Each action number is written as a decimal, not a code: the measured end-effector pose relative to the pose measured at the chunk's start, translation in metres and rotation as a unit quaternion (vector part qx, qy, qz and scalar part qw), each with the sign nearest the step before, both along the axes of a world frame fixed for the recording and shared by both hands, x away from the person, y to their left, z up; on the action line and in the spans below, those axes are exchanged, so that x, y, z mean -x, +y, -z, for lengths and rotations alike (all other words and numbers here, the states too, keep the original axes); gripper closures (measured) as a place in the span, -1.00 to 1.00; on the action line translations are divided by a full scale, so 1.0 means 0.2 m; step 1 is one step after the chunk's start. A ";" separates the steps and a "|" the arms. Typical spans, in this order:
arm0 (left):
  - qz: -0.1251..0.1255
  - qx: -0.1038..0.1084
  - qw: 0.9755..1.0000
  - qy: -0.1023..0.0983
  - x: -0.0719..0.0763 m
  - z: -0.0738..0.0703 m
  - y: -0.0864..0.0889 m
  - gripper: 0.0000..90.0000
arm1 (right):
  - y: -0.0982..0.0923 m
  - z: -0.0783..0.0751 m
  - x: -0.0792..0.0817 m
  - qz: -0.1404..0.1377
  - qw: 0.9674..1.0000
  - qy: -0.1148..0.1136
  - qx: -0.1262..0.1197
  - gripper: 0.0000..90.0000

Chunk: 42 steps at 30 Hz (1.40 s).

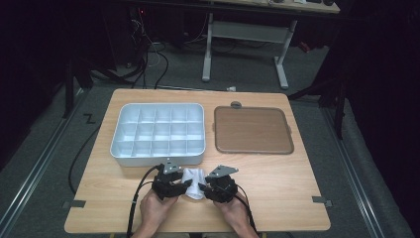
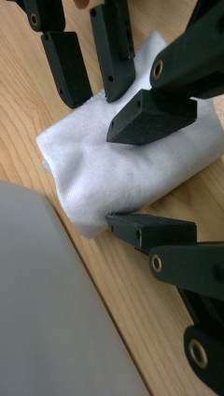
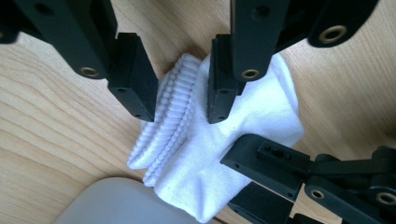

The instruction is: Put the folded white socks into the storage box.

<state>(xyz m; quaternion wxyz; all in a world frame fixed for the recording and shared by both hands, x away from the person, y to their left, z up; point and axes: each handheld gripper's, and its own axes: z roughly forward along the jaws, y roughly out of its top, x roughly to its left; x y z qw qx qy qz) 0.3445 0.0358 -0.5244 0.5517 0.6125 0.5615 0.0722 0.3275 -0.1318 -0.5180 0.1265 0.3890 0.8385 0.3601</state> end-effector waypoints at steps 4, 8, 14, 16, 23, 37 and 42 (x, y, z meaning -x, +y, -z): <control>0.001 0.005 1.000 0.002 -0.01 0.00 0.00 0.20 | 0.00 0.00 0.00 -0.008 1.000 0.001 -0.005 0.56; 0.002 0.002 1.000 0.004 -0.01 0.00 0.00 0.19 | -0.01 0.01 0.00 -0.012 1.000 0.004 -0.007 0.64; 0.000 0.008 1.000 0.011 -0.03 0.00 0.02 0.10 | 0.01 0.01 0.00 -0.013 1.000 -0.003 -0.007 0.72; 0.000 0.008 1.000 0.014 -0.03 0.00 0.04 0.08 | 0.02 0.01 0.00 -0.012 1.000 -0.003 -0.005 0.74; -0.003 0.017 1.000 0.015 -0.03 -0.01 0.09 0.07 | 0.07 0.01 0.00 -0.027 1.000 -0.009 -0.001 0.74; -0.007 0.031 0.999 0.037 -0.12 -0.02 0.04 -0.16 | 0.06 0.01 0.01 -0.020 1.000 -0.007 -0.007 0.56; -0.017 0.039 0.998 0.047 -0.12 -0.02 0.06 -0.20 | 0.05 0.01 0.01 -0.021 1.000 -0.004 -0.009 0.57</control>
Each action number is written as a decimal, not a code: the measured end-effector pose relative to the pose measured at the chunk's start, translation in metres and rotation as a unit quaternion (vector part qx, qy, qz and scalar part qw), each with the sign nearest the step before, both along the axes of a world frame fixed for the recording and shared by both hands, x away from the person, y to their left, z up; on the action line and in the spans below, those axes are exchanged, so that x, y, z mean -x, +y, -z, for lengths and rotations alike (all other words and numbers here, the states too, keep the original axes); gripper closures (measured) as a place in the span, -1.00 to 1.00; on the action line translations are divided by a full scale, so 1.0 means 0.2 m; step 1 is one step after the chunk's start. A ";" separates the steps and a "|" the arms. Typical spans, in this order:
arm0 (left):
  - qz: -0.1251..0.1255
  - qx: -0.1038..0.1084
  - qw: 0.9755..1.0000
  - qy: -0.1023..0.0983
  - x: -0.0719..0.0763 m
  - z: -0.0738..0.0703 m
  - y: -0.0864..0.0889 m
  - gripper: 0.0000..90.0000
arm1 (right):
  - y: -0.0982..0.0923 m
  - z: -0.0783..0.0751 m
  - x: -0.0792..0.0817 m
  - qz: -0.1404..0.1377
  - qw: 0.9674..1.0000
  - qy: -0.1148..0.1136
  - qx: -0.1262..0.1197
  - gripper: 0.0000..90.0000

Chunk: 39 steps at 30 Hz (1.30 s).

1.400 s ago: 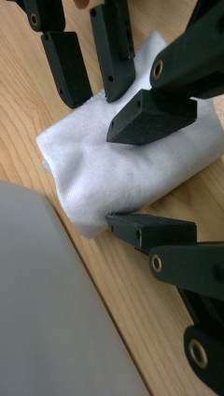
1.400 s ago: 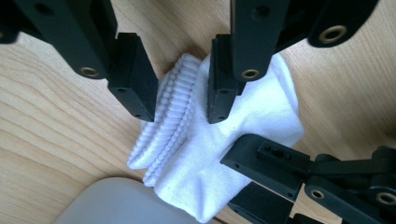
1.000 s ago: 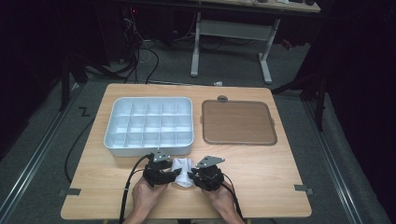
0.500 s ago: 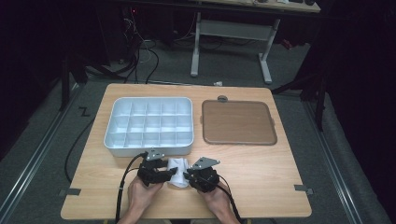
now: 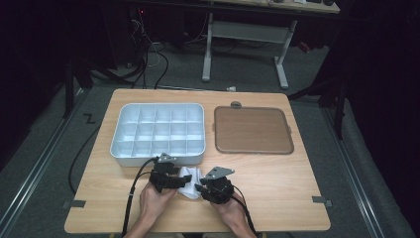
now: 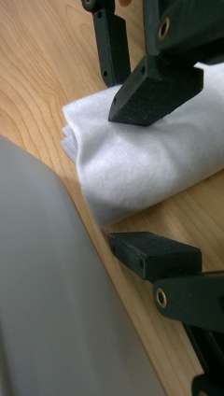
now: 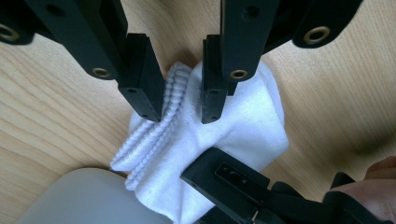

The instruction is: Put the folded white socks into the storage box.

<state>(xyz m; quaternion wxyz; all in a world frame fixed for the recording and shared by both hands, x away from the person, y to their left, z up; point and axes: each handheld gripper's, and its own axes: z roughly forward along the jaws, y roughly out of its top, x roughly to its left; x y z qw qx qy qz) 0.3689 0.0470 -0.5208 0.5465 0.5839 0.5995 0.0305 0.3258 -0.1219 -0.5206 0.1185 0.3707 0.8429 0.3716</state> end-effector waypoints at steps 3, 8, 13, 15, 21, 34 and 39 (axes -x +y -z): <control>0.002 -0.002 1.000 -0.002 0.01 0.00 0.01 -0.18 | 0.00 0.01 0.00 -0.004 1.000 0.002 0.004 0.58; 0.003 0.001 1.000 0.009 0.00 0.02 0.00 -0.13 | 0.00 0.01 -0.01 -0.005 1.000 0.003 0.002 0.57; 0.007 0.000 1.000 0.005 0.00 0.03 -0.01 -0.02 | -0.03 -0.01 -0.01 0.006 1.000 0.000 -0.005 0.43; 0.009 0.000 1.000 0.008 0.00 0.03 -0.01 0.01 | -0.06 -0.04 0.00 0.010 1.000 -0.004 -0.020 0.42; 0.007 0.004 1.000 0.010 0.00 0.03 -0.01 0.08 | -0.24 -0.06 0.00 0.056 0.998 -0.014 -0.029 0.39; 0.010 0.009 1.000 0.013 0.00 0.02 -0.01 0.24 | -0.67 0.04 0.02 0.203 0.978 -0.032 0.024 0.16; 0.005 0.020 1.000 0.003 0.01 0.04 -0.01 0.29 | -0.71 0.05 0.01 0.215 0.976 -0.033 0.025 0.04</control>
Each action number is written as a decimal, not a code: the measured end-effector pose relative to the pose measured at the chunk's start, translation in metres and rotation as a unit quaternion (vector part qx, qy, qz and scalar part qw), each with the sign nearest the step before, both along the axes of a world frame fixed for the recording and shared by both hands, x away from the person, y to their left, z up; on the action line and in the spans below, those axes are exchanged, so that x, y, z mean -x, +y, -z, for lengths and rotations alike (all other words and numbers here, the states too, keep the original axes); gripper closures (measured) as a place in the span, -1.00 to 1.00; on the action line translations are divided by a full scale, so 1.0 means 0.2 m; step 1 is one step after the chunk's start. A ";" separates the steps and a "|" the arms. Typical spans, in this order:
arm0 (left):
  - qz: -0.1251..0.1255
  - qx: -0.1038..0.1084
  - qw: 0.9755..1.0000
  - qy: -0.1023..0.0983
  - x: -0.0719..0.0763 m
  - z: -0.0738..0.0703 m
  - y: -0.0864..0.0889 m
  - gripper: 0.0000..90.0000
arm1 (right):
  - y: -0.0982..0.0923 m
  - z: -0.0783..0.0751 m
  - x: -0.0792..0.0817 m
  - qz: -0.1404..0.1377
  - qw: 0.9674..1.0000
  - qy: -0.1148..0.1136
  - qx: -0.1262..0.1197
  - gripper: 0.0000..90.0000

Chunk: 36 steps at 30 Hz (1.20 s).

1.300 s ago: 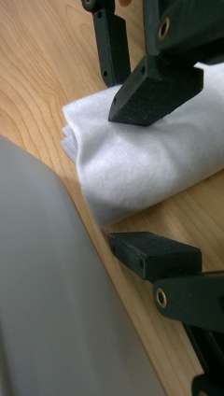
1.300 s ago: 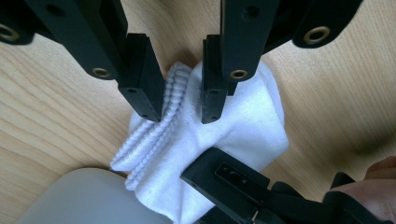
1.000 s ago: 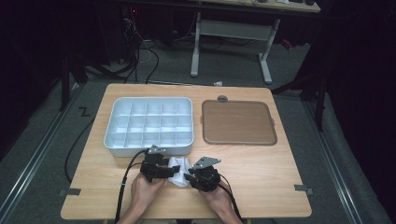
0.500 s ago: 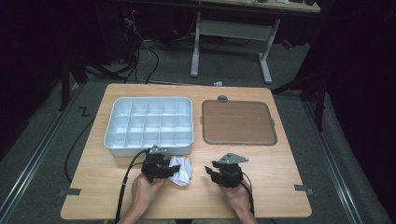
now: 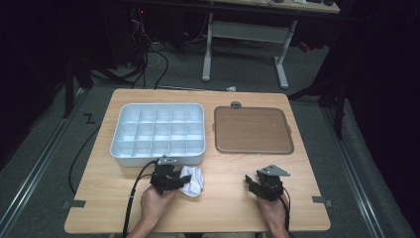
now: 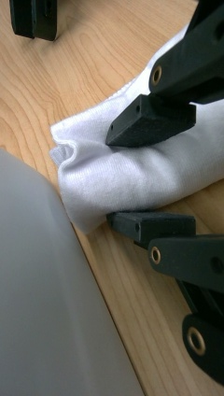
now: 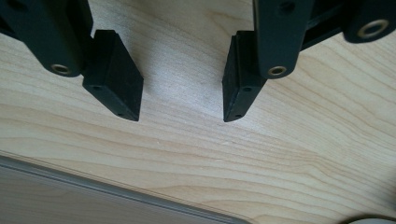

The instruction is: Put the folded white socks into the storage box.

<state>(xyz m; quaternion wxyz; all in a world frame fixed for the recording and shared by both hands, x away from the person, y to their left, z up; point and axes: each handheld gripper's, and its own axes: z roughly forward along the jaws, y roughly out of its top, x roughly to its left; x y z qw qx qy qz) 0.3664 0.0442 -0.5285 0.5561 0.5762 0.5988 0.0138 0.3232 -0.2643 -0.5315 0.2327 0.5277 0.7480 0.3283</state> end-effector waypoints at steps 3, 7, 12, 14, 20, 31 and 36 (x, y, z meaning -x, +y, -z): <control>0.006 0.003 1.000 0.002 -0.01 0.00 0.00 0.31 | 0.02 0.00 0.00 -0.008 1.000 0.000 0.011 -0.04; 0.009 -0.007 1.000 0.000 -0.01 -0.01 -0.01 0.40 | 0.02 0.00 -0.01 -0.012 1.000 0.002 0.008 -0.09; 0.021 -0.024 0.999 0.008 -0.01 -0.03 -0.03 0.53 | 0.02 0.00 -0.01 -0.014 1.000 0.001 0.011 -0.10; 0.028 -0.028 0.999 0.010 -0.01 -0.03 -0.05 0.55 | 0.02 0.00 -0.01 -0.014 1.000 0.001 0.011 -0.10; 0.036 -0.031 0.999 0.005 0.00 -0.05 -0.04 0.60 | 0.02 0.00 -0.01 -0.013 1.000 0.002 0.010 -0.10; 0.048 -0.040 0.998 -0.007 0.03 -0.08 -0.01 0.61 | 0.02 0.00 -0.01 -0.011 1.000 0.002 0.009 -0.10; 0.049 -0.039 0.998 -0.011 0.03 -0.08 0.00 0.61 | 0.02 0.00 -0.01 -0.010 1.000 0.003 0.007 -0.10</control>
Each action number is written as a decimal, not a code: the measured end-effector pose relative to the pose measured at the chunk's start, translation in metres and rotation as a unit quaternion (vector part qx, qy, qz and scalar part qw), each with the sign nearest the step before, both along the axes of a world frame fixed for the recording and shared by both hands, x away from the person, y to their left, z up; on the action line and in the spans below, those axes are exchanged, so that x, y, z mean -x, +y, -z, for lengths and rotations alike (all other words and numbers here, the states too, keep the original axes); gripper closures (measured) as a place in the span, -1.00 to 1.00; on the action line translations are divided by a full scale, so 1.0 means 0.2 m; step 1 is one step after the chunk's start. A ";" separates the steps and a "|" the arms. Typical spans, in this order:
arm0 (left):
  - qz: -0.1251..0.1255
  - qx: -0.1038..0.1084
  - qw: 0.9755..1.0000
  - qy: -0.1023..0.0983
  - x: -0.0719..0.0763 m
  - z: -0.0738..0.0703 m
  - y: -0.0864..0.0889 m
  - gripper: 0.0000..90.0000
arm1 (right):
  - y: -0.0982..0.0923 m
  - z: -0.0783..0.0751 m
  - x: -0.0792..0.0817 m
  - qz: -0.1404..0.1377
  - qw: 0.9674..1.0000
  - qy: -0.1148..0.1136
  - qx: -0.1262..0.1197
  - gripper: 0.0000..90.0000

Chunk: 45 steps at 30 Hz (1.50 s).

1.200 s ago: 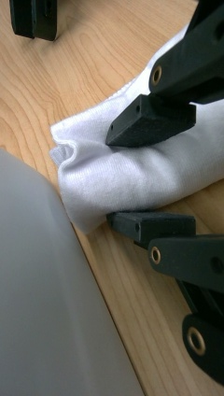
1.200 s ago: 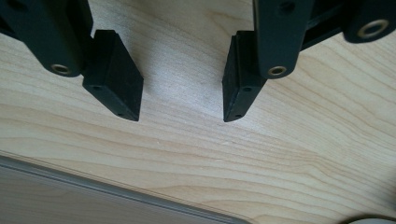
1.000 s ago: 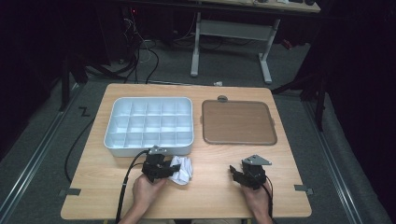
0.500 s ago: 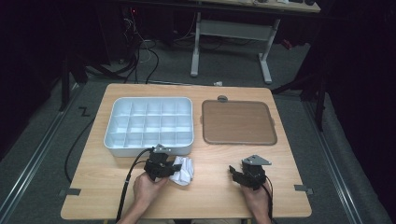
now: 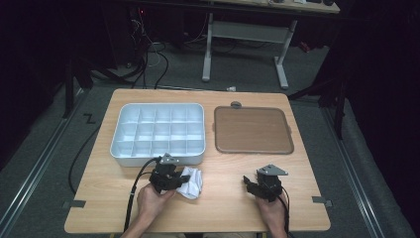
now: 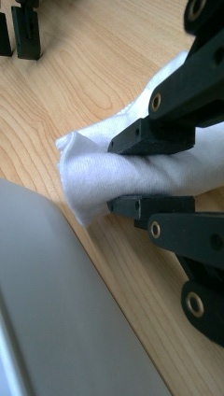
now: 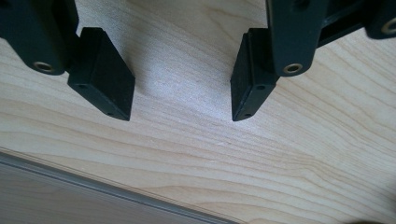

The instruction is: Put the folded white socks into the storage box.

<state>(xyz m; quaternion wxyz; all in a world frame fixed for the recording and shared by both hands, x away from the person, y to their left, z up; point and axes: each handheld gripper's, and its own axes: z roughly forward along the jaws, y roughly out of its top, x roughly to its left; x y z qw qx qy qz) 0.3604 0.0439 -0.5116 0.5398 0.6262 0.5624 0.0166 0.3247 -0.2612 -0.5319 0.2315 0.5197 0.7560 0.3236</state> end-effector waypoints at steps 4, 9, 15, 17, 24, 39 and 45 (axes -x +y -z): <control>0.005 -0.005 1.000 -0.007 0.01 -0.01 0.00 0.62 | 0.00 0.00 0.00 0.000 1.000 0.000 0.000 -0.11; 0.015 -0.008 1.000 -0.014 0.02 -0.05 -0.01 0.62 | 0.00 0.00 0.00 0.000 1.000 -0.001 0.000 -0.11; 0.016 -0.007 1.000 -0.012 0.02 -0.07 0.01 0.62 | 0.00 0.00 0.00 0.003 1.000 0.000 -0.003 -0.11; 0.016 -0.008 1.000 -0.013 0.03 -0.08 0.02 0.62 | -0.01 0.00 0.00 0.003 1.000 -0.001 -0.002 -0.11; 0.012 -0.003 1.000 -0.024 0.03 -0.13 0.05 0.62 | 0.00 0.00 0.00 0.000 1.000 -0.002 0.000 -0.11; 0.016 0.018 0.999 -0.037 0.06 -0.21 0.09 0.63 | 0.00 0.00 0.00 0.001 1.000 0.000 0.001 -0.13; 0.019 0.024 0.999 -0.045 0.05 -0.27 0.09 0.63 | 0.00 0.00 0.00 0.000 1.000 0.000 0.003 -0.14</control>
